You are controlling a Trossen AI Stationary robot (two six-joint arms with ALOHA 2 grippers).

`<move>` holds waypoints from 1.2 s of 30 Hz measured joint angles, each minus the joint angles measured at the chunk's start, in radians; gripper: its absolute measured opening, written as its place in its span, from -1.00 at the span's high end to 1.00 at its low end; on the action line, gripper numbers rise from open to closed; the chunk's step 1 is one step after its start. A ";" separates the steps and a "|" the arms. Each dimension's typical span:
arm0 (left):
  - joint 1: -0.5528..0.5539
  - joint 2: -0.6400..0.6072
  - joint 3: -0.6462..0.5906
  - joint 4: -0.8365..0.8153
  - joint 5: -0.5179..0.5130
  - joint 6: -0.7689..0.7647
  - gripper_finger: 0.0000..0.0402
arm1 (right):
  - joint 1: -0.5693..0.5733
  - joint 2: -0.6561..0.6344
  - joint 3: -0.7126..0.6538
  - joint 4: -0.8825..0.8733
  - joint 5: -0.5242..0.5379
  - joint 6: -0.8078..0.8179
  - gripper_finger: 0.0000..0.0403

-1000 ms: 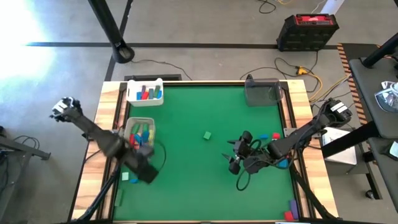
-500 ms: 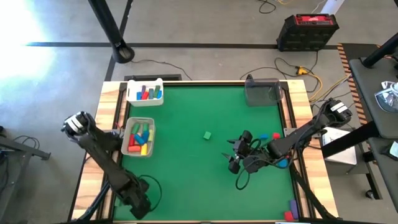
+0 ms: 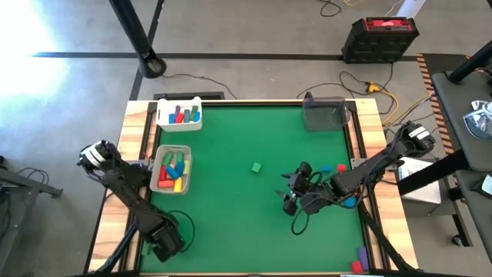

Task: Sort blocks by size
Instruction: Put the green rectangular block into the white bin

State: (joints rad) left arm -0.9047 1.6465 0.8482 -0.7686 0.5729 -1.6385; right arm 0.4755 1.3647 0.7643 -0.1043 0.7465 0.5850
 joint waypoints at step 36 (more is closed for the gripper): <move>-0.018 -0.003 0.183 -0.036 -0.320 -0.294 -0.16 | 0.004 0.000 -0.002 -0.021 -0.040 0.006 -0.52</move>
State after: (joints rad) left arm -0.9226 1.6432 1.0315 -0.8045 0.2527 -1.9328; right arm 0.4797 1.3647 0.7628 -0.1257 0.7063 0.5911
